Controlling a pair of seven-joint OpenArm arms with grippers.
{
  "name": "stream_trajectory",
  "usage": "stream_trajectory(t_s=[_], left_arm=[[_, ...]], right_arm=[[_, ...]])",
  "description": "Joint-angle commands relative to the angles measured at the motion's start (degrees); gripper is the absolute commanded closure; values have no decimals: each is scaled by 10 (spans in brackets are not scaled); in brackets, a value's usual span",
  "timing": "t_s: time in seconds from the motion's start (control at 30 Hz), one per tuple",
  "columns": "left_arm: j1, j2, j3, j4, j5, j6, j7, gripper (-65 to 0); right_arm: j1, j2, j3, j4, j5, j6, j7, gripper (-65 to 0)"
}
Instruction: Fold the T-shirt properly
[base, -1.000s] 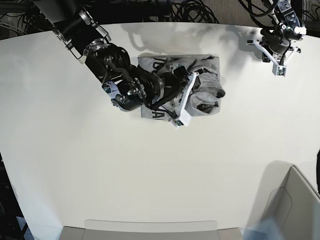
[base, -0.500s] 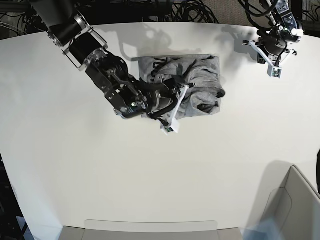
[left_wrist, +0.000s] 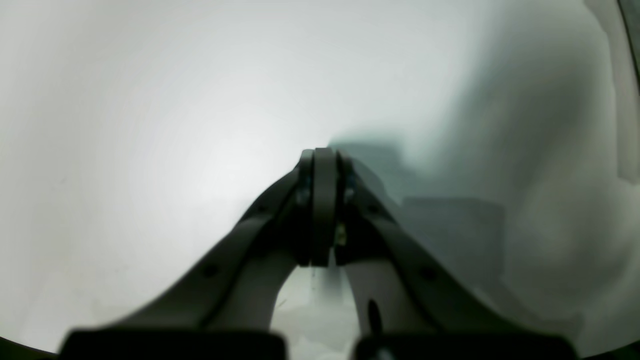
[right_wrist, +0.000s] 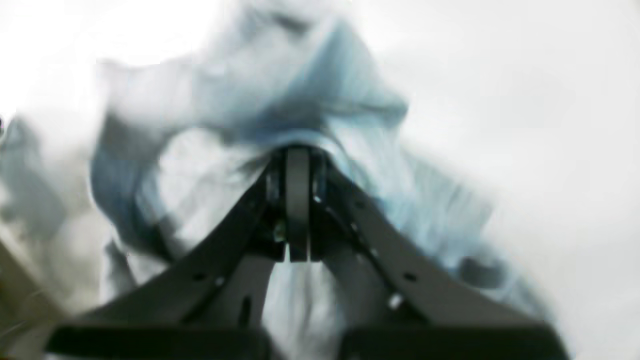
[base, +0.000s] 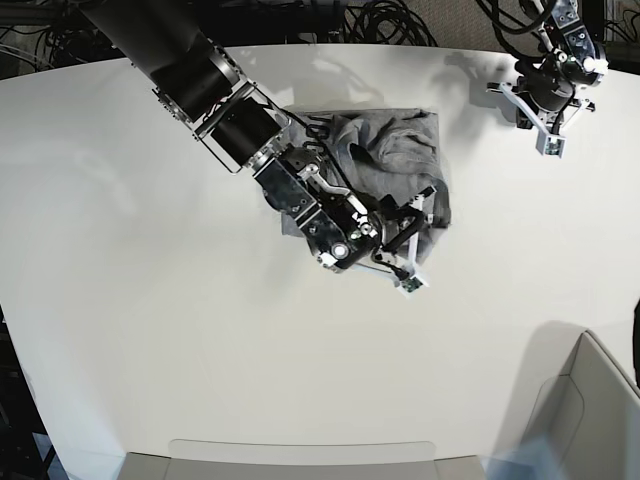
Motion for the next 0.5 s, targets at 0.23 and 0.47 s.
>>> stream_trajectory(t_s=[0.23,0.47], left_arm=[[-16,5,-1,9,-5,1,-2,0],[-17,29,-5,101,-5,1,-9,0]], right_arm=[[58,-4,3,-121,14,54,160,0],[31,40,49,125,82,28,111,0]])
